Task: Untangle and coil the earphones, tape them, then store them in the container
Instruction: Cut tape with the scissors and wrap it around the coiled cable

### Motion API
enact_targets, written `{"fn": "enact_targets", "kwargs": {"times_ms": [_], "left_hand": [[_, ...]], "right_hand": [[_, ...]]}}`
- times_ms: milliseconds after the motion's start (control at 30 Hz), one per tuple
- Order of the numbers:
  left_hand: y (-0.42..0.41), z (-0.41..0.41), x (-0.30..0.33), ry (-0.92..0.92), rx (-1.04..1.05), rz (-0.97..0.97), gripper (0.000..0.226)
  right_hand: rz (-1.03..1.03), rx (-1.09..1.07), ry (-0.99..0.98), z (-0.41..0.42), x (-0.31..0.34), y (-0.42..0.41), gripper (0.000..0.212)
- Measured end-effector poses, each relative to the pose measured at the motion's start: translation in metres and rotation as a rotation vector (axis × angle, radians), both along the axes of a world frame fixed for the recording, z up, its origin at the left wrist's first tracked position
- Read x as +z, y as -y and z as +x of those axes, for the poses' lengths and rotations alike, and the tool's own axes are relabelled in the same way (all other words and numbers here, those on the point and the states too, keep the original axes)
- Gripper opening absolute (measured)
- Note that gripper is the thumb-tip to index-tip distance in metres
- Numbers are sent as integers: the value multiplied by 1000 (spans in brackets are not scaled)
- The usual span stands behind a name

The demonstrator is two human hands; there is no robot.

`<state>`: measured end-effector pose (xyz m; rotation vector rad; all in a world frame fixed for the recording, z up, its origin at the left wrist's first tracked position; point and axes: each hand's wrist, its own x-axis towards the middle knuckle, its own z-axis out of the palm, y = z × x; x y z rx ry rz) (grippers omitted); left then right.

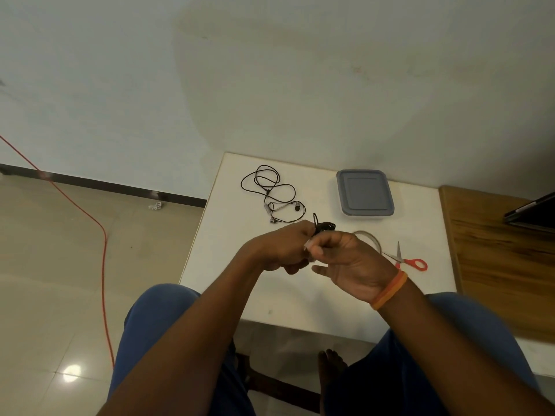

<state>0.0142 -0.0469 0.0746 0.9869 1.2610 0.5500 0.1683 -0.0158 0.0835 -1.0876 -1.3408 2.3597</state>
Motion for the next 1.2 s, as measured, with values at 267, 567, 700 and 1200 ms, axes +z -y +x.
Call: {"fn": "enact_targets", "kwargs": {"times_ms": [267, 567, 700, 1200], "left_hand": [[-1, 0, 5, 4, -87, -141, 12], [-7, -3, 8, 312, 17, -398, 33], [-9, -1, 10, 459, 22, -516, 37], [-8, 6, -4, 1069, 121, -386, 34]], "right_hand": [[-64, -247, -158, -11, 0, 3, 26], [-75, -214, -329, -5, -6, 3, 35], [-103, -230, -288, -6, 2, 2, 28], [-161, -355, -408, -1, 3, -29, 32]]}}
